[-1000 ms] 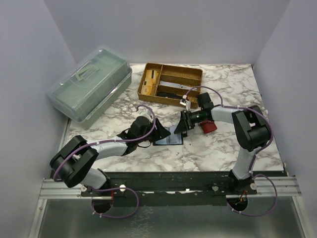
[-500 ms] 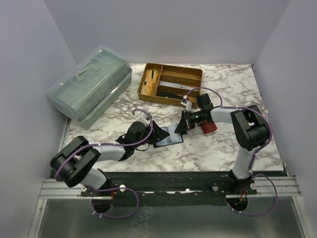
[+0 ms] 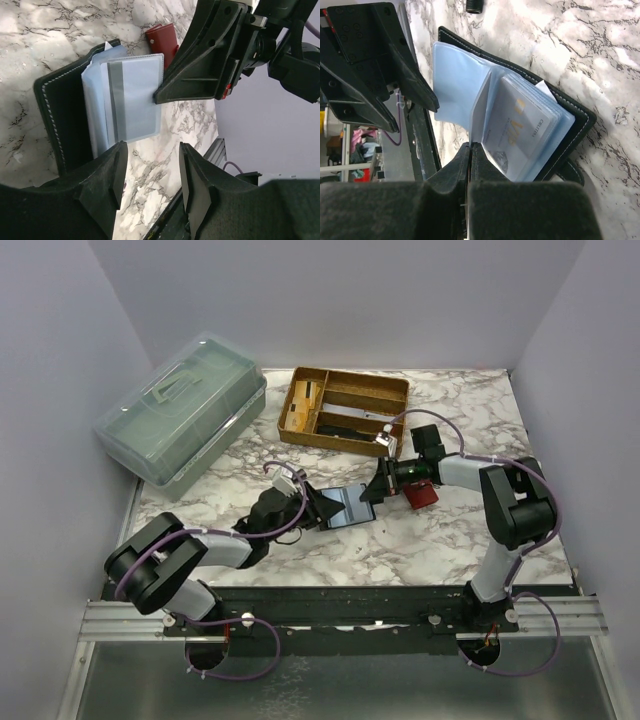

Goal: Take the credit cards out of the card holder
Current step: Remove the credit card from the card holder.

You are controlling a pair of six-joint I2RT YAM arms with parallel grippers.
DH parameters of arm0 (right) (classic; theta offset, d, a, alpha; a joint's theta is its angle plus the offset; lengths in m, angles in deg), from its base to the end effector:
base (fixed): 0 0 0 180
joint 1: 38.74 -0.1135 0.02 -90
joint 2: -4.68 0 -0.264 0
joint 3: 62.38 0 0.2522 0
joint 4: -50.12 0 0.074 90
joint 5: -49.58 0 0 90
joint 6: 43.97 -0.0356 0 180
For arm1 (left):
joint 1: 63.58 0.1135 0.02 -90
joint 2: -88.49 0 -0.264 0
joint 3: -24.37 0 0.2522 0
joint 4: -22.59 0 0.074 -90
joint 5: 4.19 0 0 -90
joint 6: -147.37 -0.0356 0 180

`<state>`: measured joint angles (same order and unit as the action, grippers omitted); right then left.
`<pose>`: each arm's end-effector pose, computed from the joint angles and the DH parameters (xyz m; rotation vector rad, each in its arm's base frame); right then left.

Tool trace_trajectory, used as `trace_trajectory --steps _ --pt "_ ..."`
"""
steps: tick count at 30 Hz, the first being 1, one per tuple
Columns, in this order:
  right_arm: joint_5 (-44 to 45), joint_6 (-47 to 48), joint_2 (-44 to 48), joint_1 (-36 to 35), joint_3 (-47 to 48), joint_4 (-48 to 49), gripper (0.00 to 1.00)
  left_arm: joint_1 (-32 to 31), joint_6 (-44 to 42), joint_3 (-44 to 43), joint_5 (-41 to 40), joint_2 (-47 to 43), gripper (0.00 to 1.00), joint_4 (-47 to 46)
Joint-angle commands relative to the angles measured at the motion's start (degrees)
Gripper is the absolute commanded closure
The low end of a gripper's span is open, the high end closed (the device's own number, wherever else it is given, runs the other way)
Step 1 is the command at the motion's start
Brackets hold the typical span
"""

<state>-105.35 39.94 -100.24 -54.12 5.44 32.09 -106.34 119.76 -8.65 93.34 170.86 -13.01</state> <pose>0.3193 0.1213 0.1434 -0.6468 2.2638 1.5782 0.1843 -0.1768 0.1578 -0.2451 2.0378 -1.3595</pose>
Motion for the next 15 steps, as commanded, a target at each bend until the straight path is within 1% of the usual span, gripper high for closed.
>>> trace_trajectory --steps 1,4,12,15 --pt "2.6 2.2 1.5 -0.3 0.2 -1.7 1.0 -0.1 1.0 -0.7 2.4 3.2 0.5 -4.2" --pt "3.2 3.1 0.7 -0.3 0.8 -3.1 1.0 0.0 1.2 -2.3 3.5 5.2 0.53 -4.9" --pt "3.2 3.9 0.7 -0.3 0.9 -3.8 1.0 -0.1 2.0 -4.3 3.2 9.4 0.55 -5.1" --pt "5.1 4.6 0.6 -0.3 1.1 -4.7 1.0 -0.1 3.3 -4.7 3.0 11.3 0.59 -4.8"
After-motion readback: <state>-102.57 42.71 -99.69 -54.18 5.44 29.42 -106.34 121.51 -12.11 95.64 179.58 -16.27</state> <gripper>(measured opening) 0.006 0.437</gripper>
